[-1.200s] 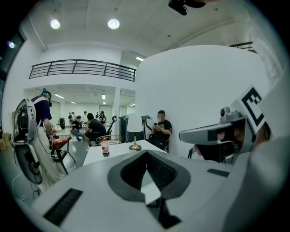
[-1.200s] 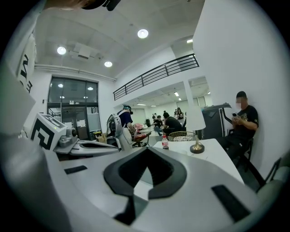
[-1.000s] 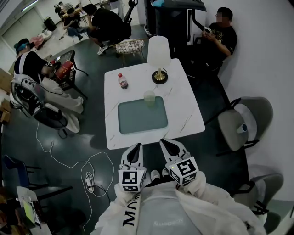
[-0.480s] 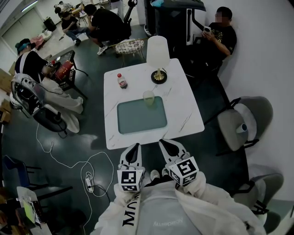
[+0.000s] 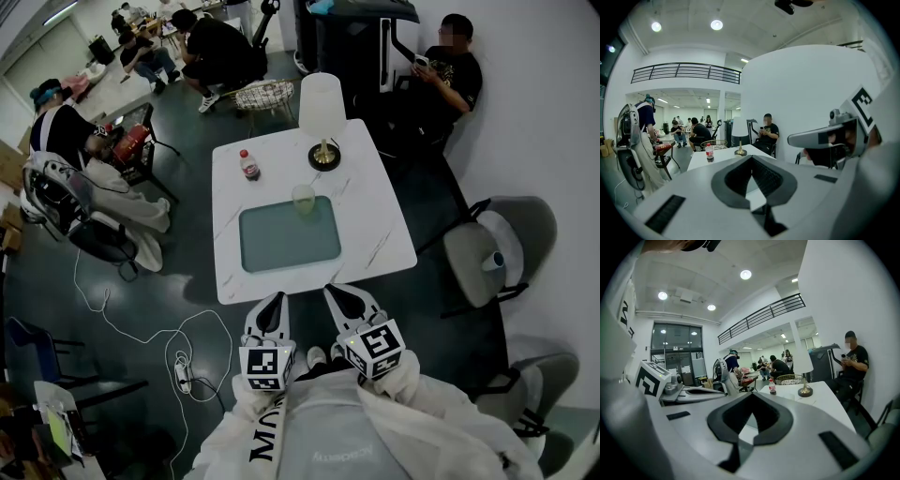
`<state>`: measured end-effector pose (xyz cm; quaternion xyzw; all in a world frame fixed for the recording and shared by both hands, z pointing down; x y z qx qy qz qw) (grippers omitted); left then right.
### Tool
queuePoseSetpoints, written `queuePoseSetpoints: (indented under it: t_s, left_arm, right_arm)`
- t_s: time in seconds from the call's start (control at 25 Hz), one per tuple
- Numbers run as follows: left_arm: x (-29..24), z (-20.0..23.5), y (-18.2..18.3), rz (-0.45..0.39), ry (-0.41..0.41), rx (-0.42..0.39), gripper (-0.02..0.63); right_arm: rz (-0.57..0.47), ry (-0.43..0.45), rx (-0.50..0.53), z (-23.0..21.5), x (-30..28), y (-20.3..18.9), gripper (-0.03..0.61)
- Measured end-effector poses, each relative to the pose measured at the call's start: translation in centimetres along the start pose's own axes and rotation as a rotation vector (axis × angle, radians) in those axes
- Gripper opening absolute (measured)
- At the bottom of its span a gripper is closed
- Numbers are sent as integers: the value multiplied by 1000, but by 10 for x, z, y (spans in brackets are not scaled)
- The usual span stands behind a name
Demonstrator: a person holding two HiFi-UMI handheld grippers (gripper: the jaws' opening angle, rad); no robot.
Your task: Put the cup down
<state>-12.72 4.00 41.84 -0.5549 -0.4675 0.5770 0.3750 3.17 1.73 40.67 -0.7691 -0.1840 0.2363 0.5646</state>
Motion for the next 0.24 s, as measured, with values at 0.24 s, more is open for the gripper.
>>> queuePoseSetpoints:
  t_s: [0.24]
  left_arm:
    - [1, 1, 2, -10, -1, -6, 11]
  right_arm:
    - [-1, -4, -6, 0, 1, -1, 5]
Point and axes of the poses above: the fingertips, and each gripper's own axes: x backward along the fingers, z to its left, y out of its top, the point moved 6 cm from there along x, backward along the fingers, and after that the axes turned 13 degrees about y, right-handed, at the moved point
